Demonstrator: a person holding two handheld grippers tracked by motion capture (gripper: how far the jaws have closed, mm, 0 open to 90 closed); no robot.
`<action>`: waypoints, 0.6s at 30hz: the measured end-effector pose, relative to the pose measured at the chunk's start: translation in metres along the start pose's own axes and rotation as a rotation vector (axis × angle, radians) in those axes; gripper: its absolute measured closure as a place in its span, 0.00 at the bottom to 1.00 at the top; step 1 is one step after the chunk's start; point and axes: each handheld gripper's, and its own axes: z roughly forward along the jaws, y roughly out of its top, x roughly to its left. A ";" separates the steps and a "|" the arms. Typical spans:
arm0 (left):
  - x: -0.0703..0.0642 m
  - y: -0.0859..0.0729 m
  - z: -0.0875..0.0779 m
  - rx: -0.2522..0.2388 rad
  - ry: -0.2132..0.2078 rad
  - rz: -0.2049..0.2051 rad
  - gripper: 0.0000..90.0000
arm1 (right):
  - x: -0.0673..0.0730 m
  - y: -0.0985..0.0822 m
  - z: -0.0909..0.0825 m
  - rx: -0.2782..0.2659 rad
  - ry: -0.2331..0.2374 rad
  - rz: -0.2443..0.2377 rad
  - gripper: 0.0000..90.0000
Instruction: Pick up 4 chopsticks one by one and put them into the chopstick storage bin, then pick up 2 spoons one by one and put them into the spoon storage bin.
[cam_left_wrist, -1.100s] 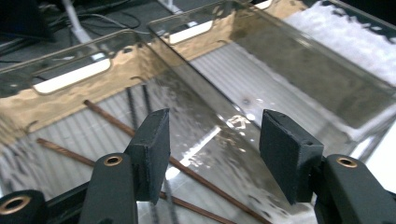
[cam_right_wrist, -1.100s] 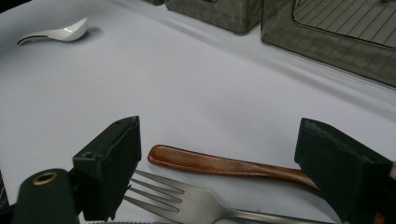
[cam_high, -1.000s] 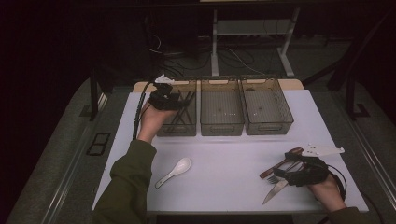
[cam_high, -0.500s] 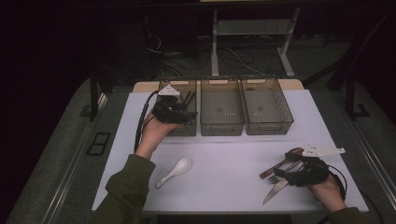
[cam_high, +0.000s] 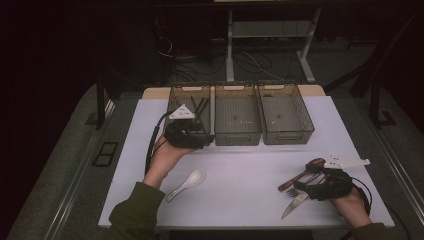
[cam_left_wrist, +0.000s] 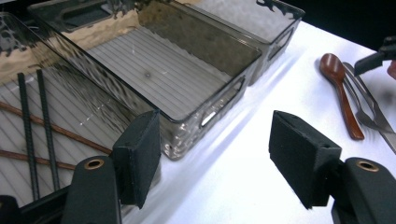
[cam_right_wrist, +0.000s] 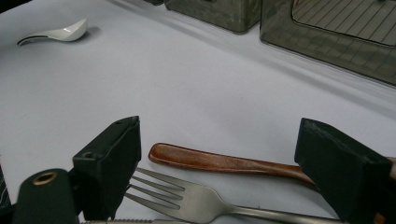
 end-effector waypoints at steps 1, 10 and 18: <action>-0.001 -0.002 0.000 -0.002 -0.003 -0.002 0.36 | 0.000 0.000 0.000 0.001 0.000 0.002 0.16; -0.011 -0.021 -0.003 -0.008 -0.019 -0.004 0.34 | -0.001 0.001 0.001 -0.007 -0.005 -0.004 0.16; -0.020 -0.039 -0.008 -0.010 -0.028 0.004 0.34 | -0.002 0.000 0.000 -0.006 -0.009 -0.002 0.16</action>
